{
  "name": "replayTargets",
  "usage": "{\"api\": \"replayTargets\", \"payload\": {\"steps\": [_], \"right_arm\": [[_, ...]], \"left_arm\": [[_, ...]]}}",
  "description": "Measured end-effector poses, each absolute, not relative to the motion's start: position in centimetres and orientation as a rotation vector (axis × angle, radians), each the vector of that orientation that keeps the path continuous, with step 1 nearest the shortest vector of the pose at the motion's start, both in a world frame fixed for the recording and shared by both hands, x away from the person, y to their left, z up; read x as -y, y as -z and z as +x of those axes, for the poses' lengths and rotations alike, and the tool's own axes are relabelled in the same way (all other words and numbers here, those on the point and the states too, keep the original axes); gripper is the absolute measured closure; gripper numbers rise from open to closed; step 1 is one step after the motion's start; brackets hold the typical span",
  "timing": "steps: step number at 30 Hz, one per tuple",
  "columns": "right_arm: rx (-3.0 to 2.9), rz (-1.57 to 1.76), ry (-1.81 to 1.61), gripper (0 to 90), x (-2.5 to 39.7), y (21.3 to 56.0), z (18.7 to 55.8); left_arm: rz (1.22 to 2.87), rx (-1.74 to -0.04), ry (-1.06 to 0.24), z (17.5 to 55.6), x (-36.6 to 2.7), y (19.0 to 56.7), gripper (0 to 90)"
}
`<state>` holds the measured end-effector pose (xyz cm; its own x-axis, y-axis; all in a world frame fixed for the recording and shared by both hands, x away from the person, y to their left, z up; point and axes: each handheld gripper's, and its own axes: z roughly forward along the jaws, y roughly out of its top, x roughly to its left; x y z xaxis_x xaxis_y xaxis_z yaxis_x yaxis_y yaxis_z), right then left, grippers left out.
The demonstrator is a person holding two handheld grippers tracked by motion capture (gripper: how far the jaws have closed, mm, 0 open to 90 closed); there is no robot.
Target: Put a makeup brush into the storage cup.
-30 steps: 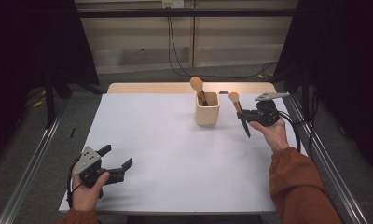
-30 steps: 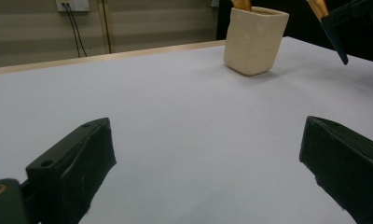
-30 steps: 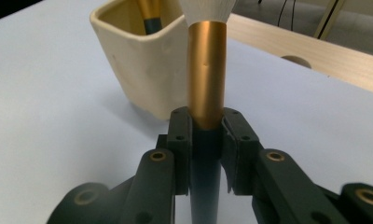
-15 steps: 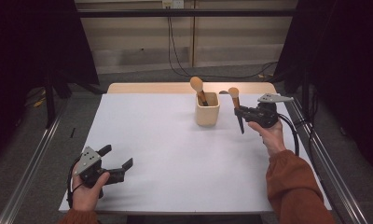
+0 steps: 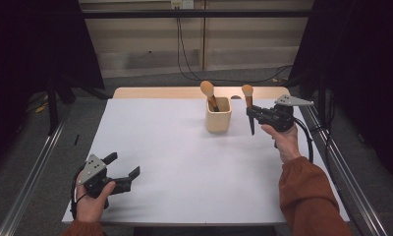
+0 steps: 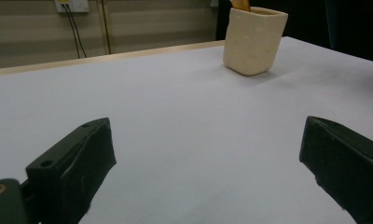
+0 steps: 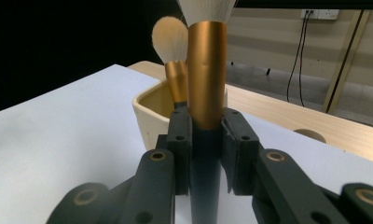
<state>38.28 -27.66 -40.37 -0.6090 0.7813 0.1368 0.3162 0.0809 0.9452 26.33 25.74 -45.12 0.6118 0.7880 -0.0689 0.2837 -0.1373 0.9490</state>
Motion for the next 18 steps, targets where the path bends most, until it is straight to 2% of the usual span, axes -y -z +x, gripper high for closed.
{"api": "replayTargets", "payload": {"steps": [18], "right_arm": [[-1.896, 1.026, -1.616, 75.0, 26.5, 37.0, 39.5]], "left_arm": [[1.696, -0.893, -0.551, 26.4, -25.7, 45.1, 3.0]]}}
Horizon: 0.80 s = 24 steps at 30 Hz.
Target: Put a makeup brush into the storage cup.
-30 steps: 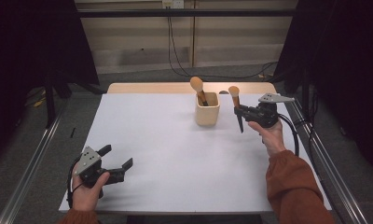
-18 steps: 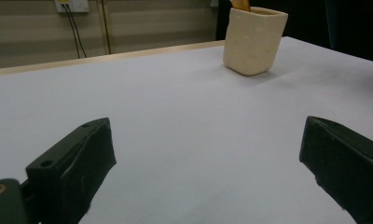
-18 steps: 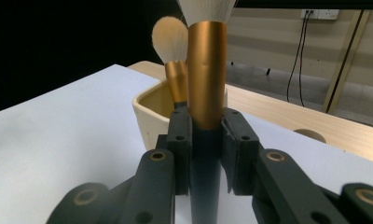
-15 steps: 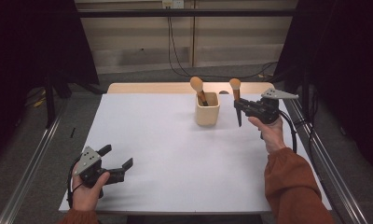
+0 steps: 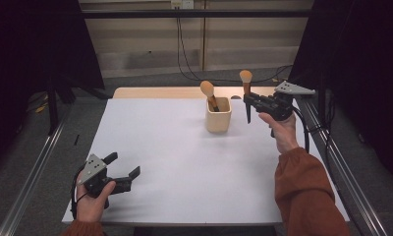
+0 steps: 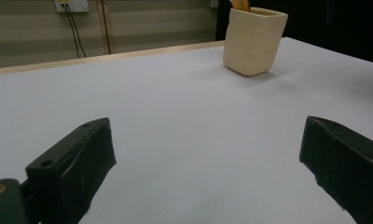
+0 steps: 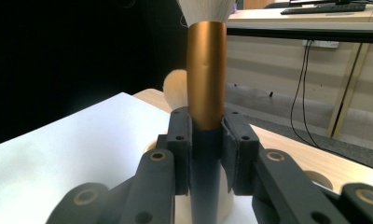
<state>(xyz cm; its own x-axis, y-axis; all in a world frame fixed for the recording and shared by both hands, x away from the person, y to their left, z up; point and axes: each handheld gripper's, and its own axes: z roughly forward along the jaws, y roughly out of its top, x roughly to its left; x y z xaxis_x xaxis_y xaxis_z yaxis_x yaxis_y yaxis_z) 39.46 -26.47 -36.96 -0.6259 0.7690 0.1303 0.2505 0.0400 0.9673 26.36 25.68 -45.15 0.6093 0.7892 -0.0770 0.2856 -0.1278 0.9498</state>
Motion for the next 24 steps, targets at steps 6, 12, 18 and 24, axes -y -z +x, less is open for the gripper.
{"api": "replayTargets", "payload": {"steps": [6, 12, 18, 24], "right_arm": [[-1.9, 1.0, -1.628, 74.9, 25.8, 36.4, 39.9], [-1.894, 0.996, -1.627, 74.9, 25.6, 35.7, 40.4], [-1.887, 0.986, -1.644, 74.9, 24.9, 35.3, 41.2], [-1.892, 0.974, -1.648, 74.9, 23.8, 35.2, 42.0]], "left_arm": [[1.689, -0.893, -0.554, 26.4, -25.7, 45.1, 3.0], [1.688, -0.89, -0.552, 26.4, -25.5, 45.1, 3.0], [1.685, -0.886, -0.551, 26.4, -25.4, 45.0, 3.0], [1.686, -0.875, -0.547, 26.5, -25.0, 44.9, 3.0]]}}
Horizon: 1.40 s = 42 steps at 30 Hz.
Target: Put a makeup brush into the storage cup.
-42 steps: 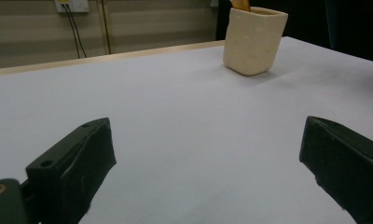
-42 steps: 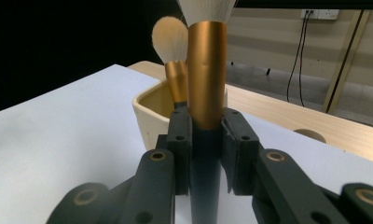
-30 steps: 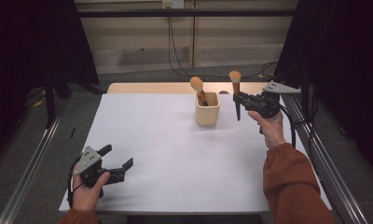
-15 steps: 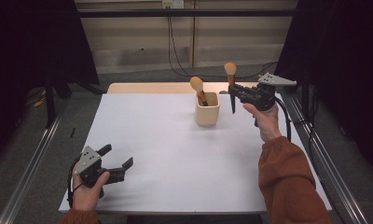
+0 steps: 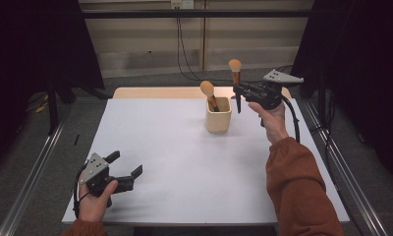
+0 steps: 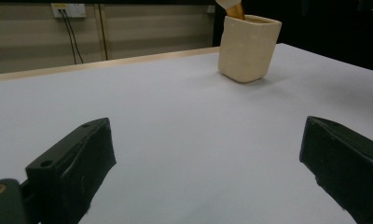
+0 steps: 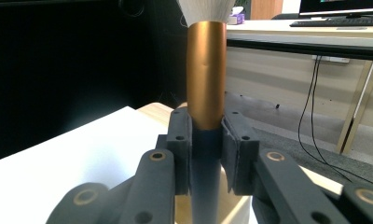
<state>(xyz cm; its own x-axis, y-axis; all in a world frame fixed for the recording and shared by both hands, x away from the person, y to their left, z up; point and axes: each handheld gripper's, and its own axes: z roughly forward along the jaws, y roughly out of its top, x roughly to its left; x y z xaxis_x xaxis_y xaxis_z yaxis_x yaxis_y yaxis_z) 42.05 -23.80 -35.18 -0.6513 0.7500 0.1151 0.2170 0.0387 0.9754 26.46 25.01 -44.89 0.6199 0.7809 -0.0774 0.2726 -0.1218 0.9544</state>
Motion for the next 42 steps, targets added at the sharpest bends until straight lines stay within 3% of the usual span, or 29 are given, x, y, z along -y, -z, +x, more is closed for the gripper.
{"api": "replayTargets", "payload": {"steps": [16, 42], "right_arm": [[-1.888, 0.942, -1.639, 74.9, 20.7, 34.2, 44.8], [-1.921, 0.994, -1.626, 74.8, 20.0, 37.7, 46.0]], "left_arm": [[1.678, -0.875, -0.538, 26.4, -24.9, 44.8, 3.0], [1.695, -0.86, -0.542, 26.8, -25.1, 45.0, 3.0]]}}
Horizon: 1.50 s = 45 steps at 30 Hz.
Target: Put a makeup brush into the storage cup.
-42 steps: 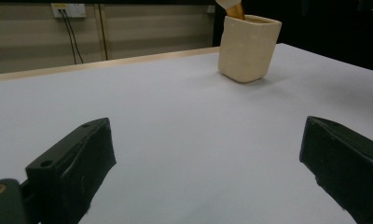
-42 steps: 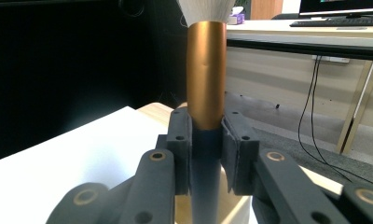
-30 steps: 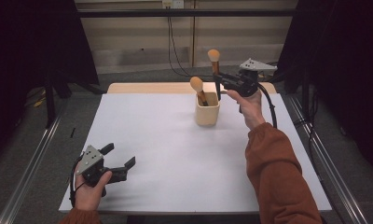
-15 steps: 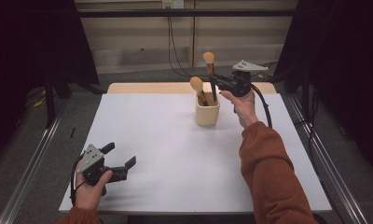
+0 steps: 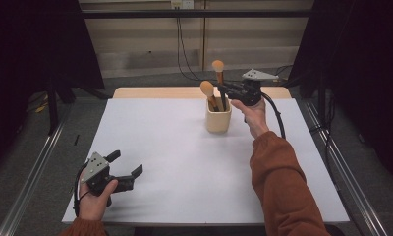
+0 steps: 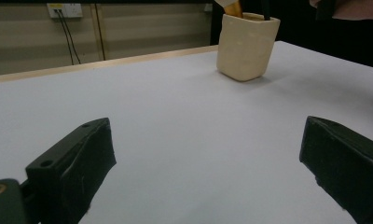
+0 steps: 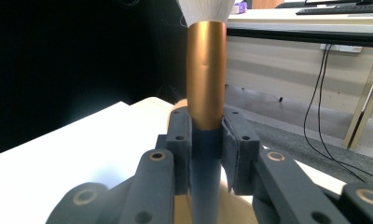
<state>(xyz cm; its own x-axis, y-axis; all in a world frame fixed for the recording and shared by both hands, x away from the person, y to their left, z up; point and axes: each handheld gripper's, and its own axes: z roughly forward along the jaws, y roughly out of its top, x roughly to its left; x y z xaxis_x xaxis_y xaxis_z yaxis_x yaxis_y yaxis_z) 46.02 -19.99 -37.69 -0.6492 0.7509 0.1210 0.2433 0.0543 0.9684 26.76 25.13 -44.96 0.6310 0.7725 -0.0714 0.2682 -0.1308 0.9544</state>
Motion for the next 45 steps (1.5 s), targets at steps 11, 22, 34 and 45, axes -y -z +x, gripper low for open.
{"api": "replayTargets", "payload": {"steps": [11, 22, 34, 45], "right_arm": [[-1.936, 1.016, -1.596, 74.8, 20.1, 38.9, 46.0], [-1.964, 1.021, -1.573, 74.7, 20.0, 39.9, 45.8], [-1.975, 1.037, -1.558, 74.7, 20.3, 41.3, 45.5], [-1.984, 1.049, -1.548, 74.5, 20.6, 42.0, 45.1]], "left_arm": [[1.694, -0.862, -0.544, 26.8, -25.2, 45.0, 3.0], [1.697, -0.863, -0.548, 26.8, -25.3, 45.0, 3.0], [1.694, -0.866, -0.545, 26.8, -25.2, 45.0, 3.0], [1.698, -0.866, -0.545, 26.8, -25.2, 45.0, 3.0]]}}
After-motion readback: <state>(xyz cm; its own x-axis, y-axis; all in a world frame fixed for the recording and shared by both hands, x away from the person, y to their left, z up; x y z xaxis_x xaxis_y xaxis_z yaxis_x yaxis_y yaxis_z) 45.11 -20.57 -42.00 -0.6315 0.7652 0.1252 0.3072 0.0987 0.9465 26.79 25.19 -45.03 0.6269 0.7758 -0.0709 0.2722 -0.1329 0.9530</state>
